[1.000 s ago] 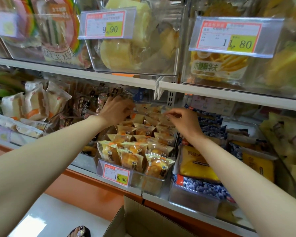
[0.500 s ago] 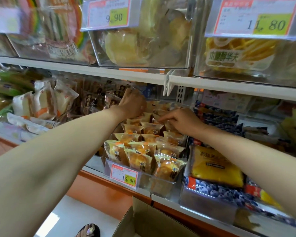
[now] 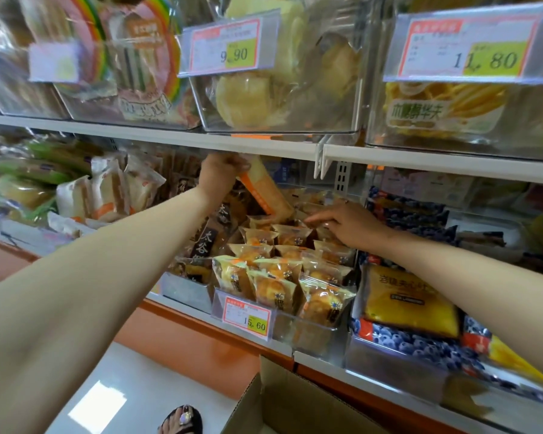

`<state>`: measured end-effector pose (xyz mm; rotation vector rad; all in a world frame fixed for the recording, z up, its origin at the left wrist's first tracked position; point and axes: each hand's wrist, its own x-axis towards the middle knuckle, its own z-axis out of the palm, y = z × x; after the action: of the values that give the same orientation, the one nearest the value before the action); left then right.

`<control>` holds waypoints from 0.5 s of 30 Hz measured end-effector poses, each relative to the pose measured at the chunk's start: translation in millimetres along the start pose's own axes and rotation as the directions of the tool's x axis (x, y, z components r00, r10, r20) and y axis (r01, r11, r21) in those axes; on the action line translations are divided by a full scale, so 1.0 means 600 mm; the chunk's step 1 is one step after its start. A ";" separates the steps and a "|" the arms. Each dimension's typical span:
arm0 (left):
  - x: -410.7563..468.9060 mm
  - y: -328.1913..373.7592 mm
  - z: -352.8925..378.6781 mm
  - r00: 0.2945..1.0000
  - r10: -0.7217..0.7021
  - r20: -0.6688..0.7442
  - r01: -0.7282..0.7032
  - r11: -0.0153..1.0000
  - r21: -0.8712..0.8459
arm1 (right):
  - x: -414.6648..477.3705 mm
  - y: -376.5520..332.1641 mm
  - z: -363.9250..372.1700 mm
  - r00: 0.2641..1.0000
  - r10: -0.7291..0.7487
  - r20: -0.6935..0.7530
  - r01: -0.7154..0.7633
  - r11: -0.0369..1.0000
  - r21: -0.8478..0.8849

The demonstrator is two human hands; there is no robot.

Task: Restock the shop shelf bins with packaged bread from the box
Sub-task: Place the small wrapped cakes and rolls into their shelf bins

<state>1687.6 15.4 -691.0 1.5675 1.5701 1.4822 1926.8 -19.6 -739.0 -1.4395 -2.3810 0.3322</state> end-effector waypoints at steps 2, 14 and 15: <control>-0.002 0.003 -0.019 0.999 -0.005 -0.051 0.005 1.000 -0.013 | -0.001 -0.004 0.000 1.000 0.011 0.013 -0.010 1.000 -0.020; -0.027 0.002 -0.071 0.936 -0.352 0.005 0.343 0.909 -0.236 | 0.012 -0.062 -0.002 0.993 0.062 -0.099 -0.012 0.895 0.445; -0.033 0.002 -0.072 0.922 -0.386 0.007 0.374 0.889 -0.263 | 0.012 -0.066 0.000 0.994 0.051 -0.095 -0.003 0.893 0.451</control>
<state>1654.6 -18.0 -683.5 1.0142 1.5271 1.4364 1891.4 -31.4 -723.4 -1.2348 -2.0220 0.7423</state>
